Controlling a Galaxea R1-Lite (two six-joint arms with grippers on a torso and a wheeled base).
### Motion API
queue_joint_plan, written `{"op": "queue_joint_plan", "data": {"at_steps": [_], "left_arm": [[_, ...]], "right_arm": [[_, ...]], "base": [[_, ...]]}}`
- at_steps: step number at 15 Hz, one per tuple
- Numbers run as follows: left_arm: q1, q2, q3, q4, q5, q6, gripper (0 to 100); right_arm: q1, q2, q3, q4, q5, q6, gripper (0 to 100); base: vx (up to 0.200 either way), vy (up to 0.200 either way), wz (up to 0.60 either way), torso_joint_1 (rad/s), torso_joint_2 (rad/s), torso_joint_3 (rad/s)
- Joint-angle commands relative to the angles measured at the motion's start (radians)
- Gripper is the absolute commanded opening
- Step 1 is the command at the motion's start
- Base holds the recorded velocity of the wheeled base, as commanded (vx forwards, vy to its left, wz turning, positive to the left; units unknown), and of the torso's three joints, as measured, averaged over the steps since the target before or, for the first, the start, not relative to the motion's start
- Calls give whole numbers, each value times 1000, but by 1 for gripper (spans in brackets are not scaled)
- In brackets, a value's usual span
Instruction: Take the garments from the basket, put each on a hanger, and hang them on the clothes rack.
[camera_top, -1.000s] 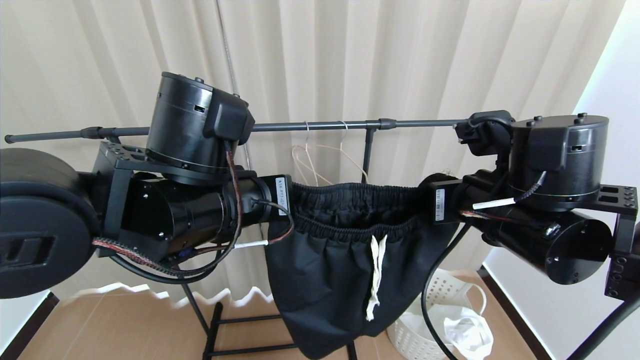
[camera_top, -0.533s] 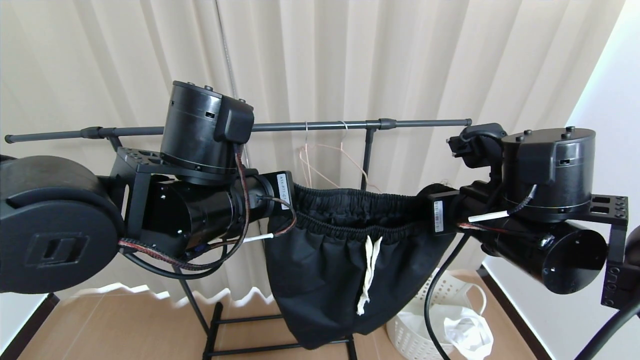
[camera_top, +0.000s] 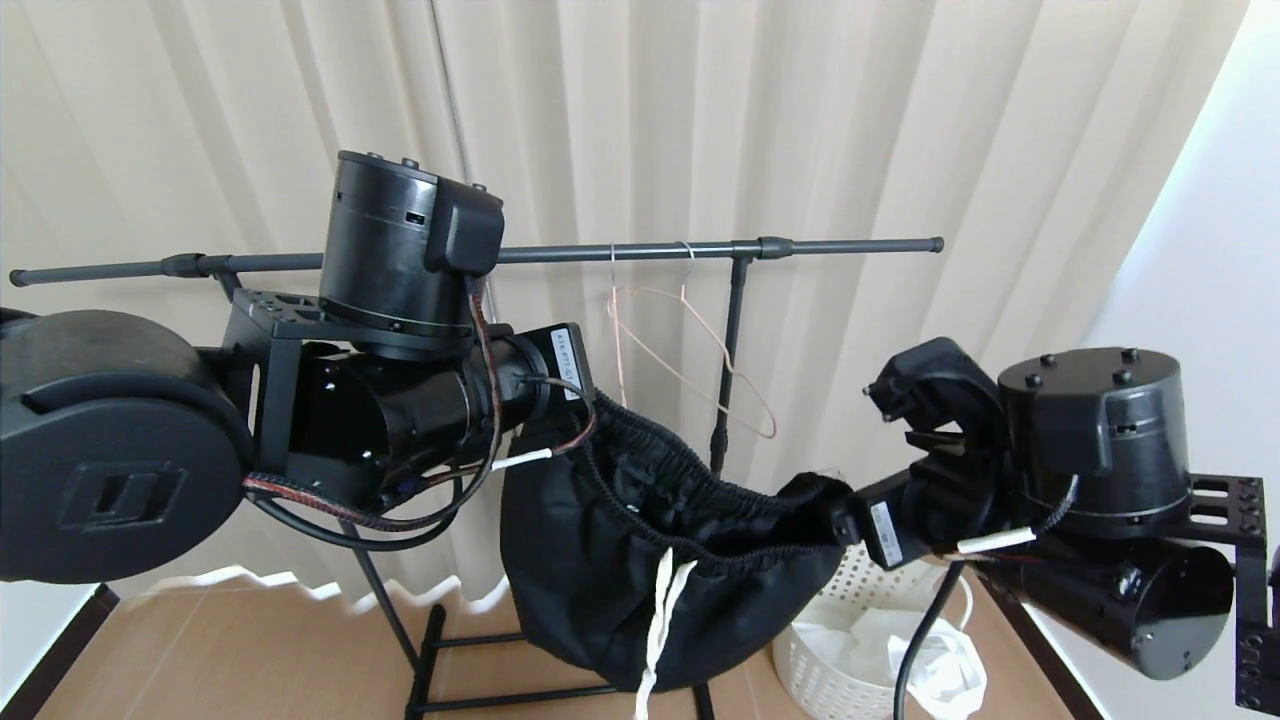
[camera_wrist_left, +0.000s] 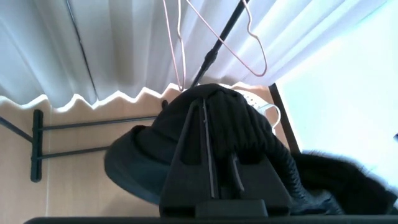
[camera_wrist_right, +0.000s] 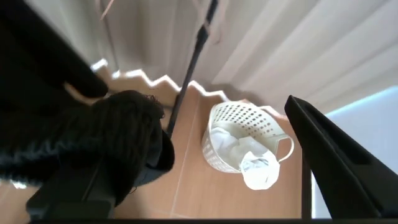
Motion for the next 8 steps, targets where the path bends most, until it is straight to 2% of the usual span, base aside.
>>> {"op": "queue_joint_plan", "data": {"at_steps": [1,2,3,5,6,8], "left_arm": [[-1,2,-9,-1,3,-2,0],[-1,0,-9,-3,4,-2,0],[-1,0,-9,-3,4,-2,0],[-1,5,-9,-30,21,-2,0],[-3,14,-8,-30,27,-2,0],[-23,23,0,-30,35,-2,0]], "right_arm": [[44,-7,97,-6,79,-50,100],[64,-5,125,-6,121,-72,100],[64,-5,125,-6,121,-72,100],[113,-1,178,-10,263,-92,100],[119,3,186,-27,298,-92,100],[124,33,214,-128,330,-86,100]], "base": [[0,0,0,0,0,0],[0,0,0,0,0,0],[0,0,0,0,0,0],[0,0,0,0,0,0],[0,0,0,0,0,0],[0,0,0,0,0,0]]}}
